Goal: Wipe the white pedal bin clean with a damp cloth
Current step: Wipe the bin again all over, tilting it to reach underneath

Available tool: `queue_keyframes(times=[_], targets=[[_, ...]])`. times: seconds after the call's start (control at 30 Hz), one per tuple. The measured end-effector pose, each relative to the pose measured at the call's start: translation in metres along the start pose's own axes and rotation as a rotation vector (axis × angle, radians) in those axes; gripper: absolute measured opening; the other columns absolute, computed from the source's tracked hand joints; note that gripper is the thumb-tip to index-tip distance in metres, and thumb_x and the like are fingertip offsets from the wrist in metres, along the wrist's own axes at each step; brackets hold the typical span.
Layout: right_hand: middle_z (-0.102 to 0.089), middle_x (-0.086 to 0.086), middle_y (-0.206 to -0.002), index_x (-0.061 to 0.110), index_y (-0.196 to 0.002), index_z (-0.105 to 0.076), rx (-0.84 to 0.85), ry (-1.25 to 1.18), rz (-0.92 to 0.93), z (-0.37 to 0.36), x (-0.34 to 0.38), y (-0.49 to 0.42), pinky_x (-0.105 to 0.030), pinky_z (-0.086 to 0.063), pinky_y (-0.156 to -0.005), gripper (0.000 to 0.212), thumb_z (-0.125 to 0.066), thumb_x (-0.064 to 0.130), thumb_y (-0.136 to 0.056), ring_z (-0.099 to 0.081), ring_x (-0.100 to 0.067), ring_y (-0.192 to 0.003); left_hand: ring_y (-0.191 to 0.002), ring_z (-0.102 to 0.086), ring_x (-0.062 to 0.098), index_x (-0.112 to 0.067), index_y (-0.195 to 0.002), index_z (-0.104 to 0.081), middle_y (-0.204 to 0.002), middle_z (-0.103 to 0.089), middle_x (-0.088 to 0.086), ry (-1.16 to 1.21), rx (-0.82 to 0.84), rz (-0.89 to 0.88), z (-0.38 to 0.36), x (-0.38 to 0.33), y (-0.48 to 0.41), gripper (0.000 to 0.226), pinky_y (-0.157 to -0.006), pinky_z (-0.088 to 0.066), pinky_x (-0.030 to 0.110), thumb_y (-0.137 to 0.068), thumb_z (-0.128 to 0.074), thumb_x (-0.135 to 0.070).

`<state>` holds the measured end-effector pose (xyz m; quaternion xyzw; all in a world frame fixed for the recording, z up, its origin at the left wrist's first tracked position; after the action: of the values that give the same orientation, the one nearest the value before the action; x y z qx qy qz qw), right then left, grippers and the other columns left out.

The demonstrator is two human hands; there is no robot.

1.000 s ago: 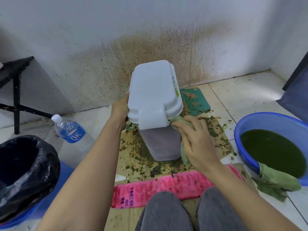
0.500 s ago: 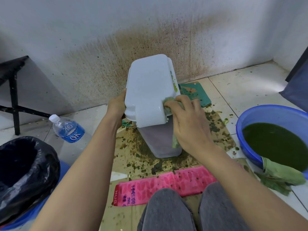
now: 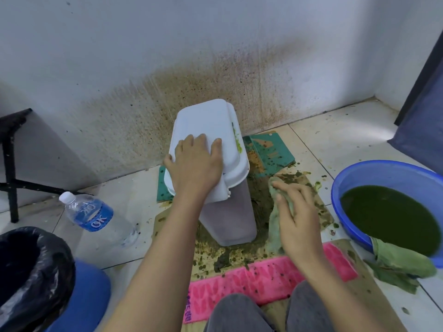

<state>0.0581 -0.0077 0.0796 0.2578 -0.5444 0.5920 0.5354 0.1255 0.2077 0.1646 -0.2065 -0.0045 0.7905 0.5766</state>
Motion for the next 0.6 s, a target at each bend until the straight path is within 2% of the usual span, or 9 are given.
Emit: queue_keyframes(times=[0.07,0.13,0.3,0.37,0.47,0.53,0.6], targets=[[-0.051,0.003,-0.111,0.015,-0.125,-0.063,0.027,-0.069,0.086,-0.010,0.017,-0.006,-0.011,-0.040,-0.089,0.028,-0.049,0.011,-0.101,-0.051,-0.001,-0.106,-0.141,-0.034,0.022,-0.022,-0.137,-0.053,-0.149,-0.046,0.000,-0.004,-0.006,-0.001,-0.001,0.000,-0.002,0.051,-0.114,-0.015,0.051,-0.101,-0.032,-0.051],[-0.050,0.006,-0.111,0.015,-0.127,-0.061,0.091,-0.057,0.127,-0.029,0.028,-0.008,-0.019,-0.041,-0.091,0.029,-0.047,0.013,-0.102,-0.052,-0.012,-0.106,-0.142,-0.034,0.021,-0.024,-0.139,-0.051,-0.150,-0.045,-0.002,-0.013,0.007,0.005,-0.003,0.001,-0.002,0.051,-0.115,-0.015,0.051,-0.101,-0.031,-0.052],[-0.048,0.004,-0.108,0.011,-0.127,-0.061,0.151,-0.028,-0.042,-0.054,0.010,-0.025,-0.037,-0.045,-0.091,0.029,-0.046,0.009,-0.102,-0.051,-0.023,-0.106,-0.143,-0.033,0.020,-0.025,-0.143,-0.049,-0.153,-0.043,-0.003,-0.038,-0.005,0.016,-0.003,-0.001,-0.001,0.052,-0.116,-0.016,0.051,-0.101,-0.031,-0.051],[-0.049,0.004,-0.106,0.010,-0.124,-0.063,0.121,-0.086,-0.061,-0.053,0.008,-0.026,-0.031,-0.045,-0.090,0.028,-0.047,0.008,-0.101,-0.053,-0.019,-0.103,-0.142,-0.033,0.019,-0.026,-0.142,-0.049,-0.152,-0.043,-0.004,-0.042,-0.005,0.022,-0.003,-0.001,-0.001,0.051,-0.116,-0.017,0.050,-0.101,-0.031,-0.051],[-0.051,0.005,-0.108,0.010,-0.121,-0.066,-0.039,-0.197,-0.056,-0.039,0.012,-0.011,-0.008,-0.039,-0.085,0.027,-0.048,0.007,-0.101,-0.053,0.001,-0.101,-0.141,-0.035,0.019,-0.026,-0.140,-0.050,-0.151,-0.045,-0.004,-0.042,-0.016,0.018,-0.003,-0.001,-0.002,0.051,-0.116,-0.017,0.050,-0.100,-0.032,-0.051],[-0.052,0.005,-0.110,0.011,-0.121,-0.065,-0.082,-0.251,-0.023,-0.037,0.016,0.000,-0.006,-0.037,-0.088,0.026,-0.048,0.007,-0.101,-0.051,0.006,-0.105,-0.141,-0.034,0.019,-0.027,-0.141,-0.050,-0.151,-0.044,-0.004,-0.048,-0.017,0.015,-0.003,0.000,-0.002,0.051,-0.116,-0.017,0.050,-0.101,-0.032,-0.051],[-0.052,0.004,-0.111,0.012,-0.124,-0.063,-0.043,-0.283,-0.028,-0.043,0.019,0.001,-0.006,-0.037,-0.089,0.028,-0.048,0.007,-0.101,-0.050,0.007,-0.106,-0.143,-0.032,0.019,-0.028,-0.143,-0.048,-0.153,-0.041,-0.005,-0.050,-0.015,0.016,-0.005,0.000,-0.002,0.051,-0.117,-0.016,0.051,-0.101,-0.032,-0.052]])
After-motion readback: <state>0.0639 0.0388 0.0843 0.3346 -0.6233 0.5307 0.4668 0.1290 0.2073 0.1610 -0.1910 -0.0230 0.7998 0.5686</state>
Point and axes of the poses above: each hand's wrist, its own y-axis away from the middle knuckle, its own z-axis out of the back of the hand, x = y × z, the point moved 9 cm from there along -y, towards the middle knuckle
